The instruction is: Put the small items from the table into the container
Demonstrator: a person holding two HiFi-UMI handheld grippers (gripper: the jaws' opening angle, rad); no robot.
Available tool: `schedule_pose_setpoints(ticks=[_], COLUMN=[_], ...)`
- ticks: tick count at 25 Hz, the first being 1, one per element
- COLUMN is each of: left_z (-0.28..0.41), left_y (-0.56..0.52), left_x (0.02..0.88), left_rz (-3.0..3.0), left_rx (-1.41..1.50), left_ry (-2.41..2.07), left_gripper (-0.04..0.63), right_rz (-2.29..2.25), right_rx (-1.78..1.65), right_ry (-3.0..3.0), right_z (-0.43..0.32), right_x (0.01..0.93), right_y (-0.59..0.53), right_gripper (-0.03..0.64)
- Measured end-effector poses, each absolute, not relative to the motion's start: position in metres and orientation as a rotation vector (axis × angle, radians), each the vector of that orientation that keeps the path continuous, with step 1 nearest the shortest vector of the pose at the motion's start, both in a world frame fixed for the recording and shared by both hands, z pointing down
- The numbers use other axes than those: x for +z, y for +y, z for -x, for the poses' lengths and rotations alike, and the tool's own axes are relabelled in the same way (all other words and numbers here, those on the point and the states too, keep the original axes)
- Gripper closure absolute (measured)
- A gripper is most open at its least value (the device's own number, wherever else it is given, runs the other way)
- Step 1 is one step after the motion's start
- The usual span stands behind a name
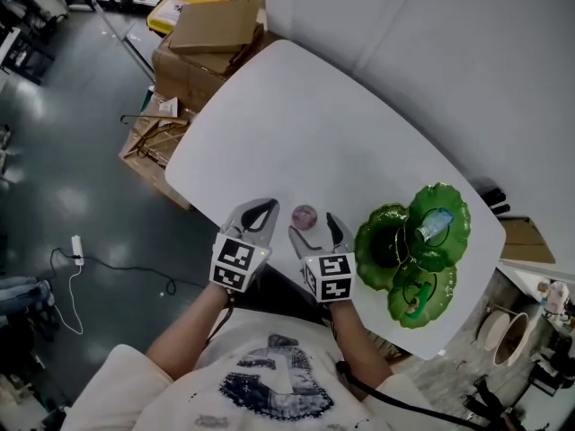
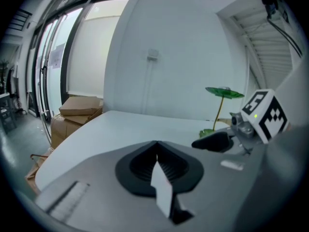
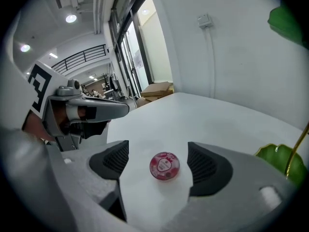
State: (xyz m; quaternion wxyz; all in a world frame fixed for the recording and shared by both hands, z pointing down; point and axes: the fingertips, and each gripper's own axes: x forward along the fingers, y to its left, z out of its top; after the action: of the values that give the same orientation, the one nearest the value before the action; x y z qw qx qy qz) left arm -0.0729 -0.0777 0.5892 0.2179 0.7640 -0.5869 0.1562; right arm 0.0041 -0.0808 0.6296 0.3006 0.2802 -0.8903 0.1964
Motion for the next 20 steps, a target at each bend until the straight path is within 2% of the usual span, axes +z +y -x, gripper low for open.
schedule_pose_setpoints(ticks=[20], left_z=[0.073], left_y=[-0.08], left_x=[0.635], left_rz=[-2.084], left_rx=[0.476], left_ry=[-1.563], left_gripper=[0.604], right_rz=[-0.658], right_rx=[0.493], right_ry=[-2.245], right_z=[0.009], right_x=[0.695], right_y=[-0.083], right_gripper=[0.239])
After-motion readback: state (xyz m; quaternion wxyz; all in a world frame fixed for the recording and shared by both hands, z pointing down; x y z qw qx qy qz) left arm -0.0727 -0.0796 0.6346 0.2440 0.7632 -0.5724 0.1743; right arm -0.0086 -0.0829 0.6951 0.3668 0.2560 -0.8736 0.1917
